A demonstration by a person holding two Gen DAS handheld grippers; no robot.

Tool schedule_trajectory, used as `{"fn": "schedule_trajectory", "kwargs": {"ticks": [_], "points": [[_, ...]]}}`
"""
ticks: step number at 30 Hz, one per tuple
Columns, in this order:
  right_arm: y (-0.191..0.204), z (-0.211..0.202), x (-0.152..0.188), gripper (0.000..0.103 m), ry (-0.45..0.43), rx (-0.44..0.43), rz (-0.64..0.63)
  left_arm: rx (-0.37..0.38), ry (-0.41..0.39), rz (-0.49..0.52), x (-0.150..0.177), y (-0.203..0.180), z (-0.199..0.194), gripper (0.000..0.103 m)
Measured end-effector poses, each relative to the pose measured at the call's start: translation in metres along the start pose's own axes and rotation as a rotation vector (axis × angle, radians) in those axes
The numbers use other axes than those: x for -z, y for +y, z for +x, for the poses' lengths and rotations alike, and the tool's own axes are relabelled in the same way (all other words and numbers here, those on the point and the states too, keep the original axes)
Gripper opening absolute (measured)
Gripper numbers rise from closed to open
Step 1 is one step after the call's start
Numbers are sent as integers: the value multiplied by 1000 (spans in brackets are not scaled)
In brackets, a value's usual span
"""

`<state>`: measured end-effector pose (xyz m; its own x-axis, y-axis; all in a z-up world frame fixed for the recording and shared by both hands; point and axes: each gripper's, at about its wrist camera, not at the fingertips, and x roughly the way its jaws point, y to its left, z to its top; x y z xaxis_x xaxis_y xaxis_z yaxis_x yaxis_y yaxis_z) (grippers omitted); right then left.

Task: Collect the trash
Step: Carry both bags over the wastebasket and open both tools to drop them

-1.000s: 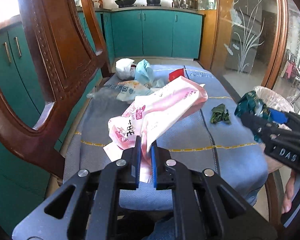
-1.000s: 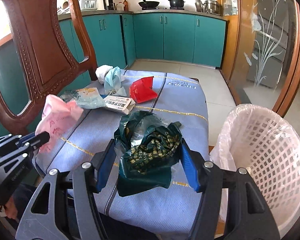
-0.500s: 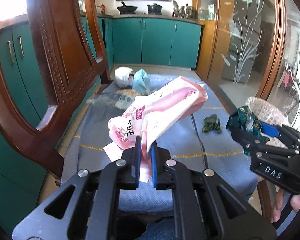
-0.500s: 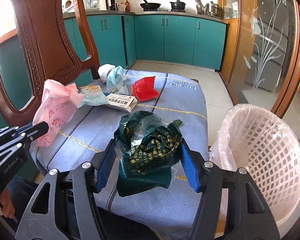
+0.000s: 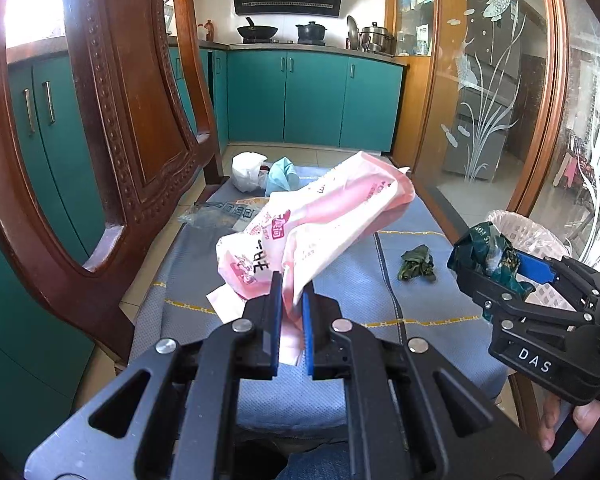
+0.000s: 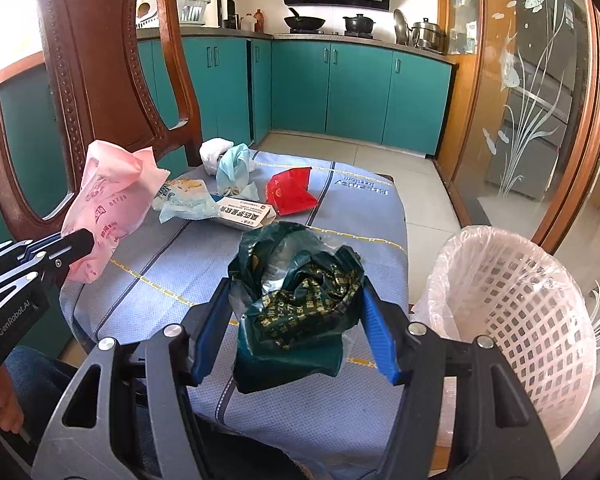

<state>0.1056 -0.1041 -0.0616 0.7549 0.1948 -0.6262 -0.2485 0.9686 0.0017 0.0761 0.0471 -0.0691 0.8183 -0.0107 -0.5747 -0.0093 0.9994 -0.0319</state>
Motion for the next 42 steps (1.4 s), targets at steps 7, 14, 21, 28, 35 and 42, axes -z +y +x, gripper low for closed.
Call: {"fn": "schedule_trajectory", "kwargs": {"ticks": [7, 14, 21, 28, 35, 42], "points": [[-1, 0, 0, 62, -2, 1, 3, -3, 3, -2, 0, 2, 1, 10], [-1, -2, 2, 62, -8, 5, 6, -6, 4, -4, 0, 2, 1, 10], [-2, -4, 2, 62, -16, 9, 7, -8, 1, -8, 0, 2, 1, 10], [-3, -6, 2, 62, -20, 11, 7, -13, -6, -12, 0, 1, -2, 10], [-21, -42, -16, 62, -124, 43, 38, 7, -57, -7, -14, -7, -21, 10], [-70, -78, -23, 62, -200, 101, 111, 97, -91, 6, -32, -29, -34, 10]]}}
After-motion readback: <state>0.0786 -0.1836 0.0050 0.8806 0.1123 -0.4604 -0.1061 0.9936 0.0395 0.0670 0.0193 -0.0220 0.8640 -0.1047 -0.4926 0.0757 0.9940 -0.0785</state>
